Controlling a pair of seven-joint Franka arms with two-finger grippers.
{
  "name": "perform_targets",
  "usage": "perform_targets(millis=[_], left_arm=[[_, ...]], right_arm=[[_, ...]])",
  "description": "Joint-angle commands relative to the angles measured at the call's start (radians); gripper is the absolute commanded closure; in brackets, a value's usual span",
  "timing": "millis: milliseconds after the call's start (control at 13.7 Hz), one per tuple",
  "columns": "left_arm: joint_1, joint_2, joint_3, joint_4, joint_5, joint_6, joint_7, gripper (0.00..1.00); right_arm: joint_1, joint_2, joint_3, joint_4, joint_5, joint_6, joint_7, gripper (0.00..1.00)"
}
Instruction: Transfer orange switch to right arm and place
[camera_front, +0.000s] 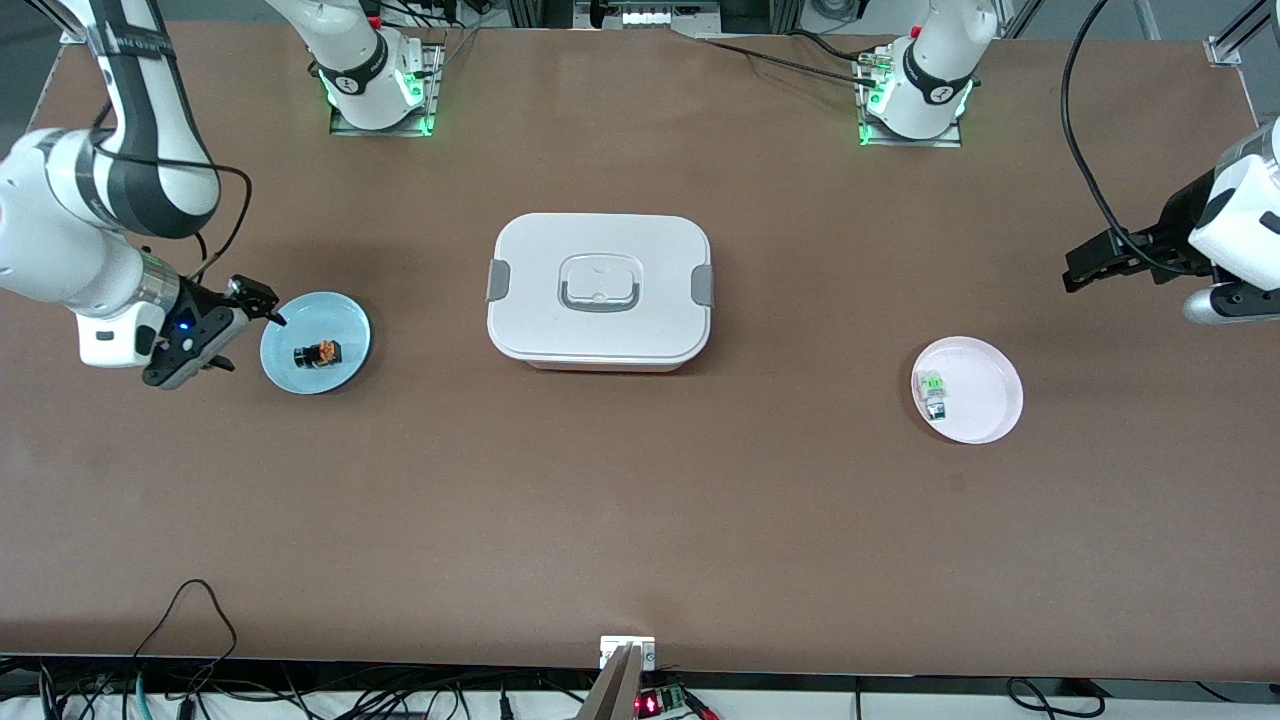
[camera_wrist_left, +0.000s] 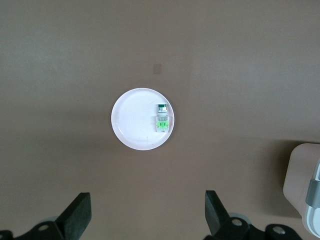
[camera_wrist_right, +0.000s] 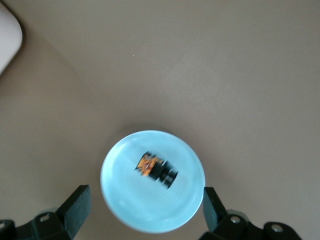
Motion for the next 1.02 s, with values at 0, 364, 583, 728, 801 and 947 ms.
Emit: perform_targets(millis=[0, 364, 583, 728, 801, 947], left_arm=[[0.000, -0.014, 0.004, -0.008, -0.007, 0.029, 0.044, 0.00], [0.021, -0.010, 0.004, -0.005, -0.018, 0.052, 0.066, 0.00], [0.031, -0.003, 0.004, 0.024, -0.012, 0.053, 0.073, 0.00], [0.025, 0.005, 0.000, 0.023, -0.004, 0.053, 0.081, 0.00], [0.026, 0.006, -0.005, 0.024, -0.006, 0.053, 0.077, 0.00], [0.026, 0.006, -0.008, 0.024, -0.012, 0.050, 0.067, 0.00]], right_arm=[[0.009, -0.039, 0.009, 0.087, -0.047, -0.161, 0.224, 0.00], [0.056, -0.157, 0.008, 0.176, -0.116, -0.365, 0.494, 0.00], [0.070, -0.159, 0.003, 0.324, -0.111, -0.521, 0.651, 0.00], [0.081, -0.189, 0.012, 0.345, -0.111, -0.543, 0.833, 0.00], [0.081, -0.209, 0.014, 0.341, -0.111, -0.539, 0.837, 0.00], [0.082, -0.215, 0.015, 0.355, -0.118, -0.534, 0.891, 0.00]])
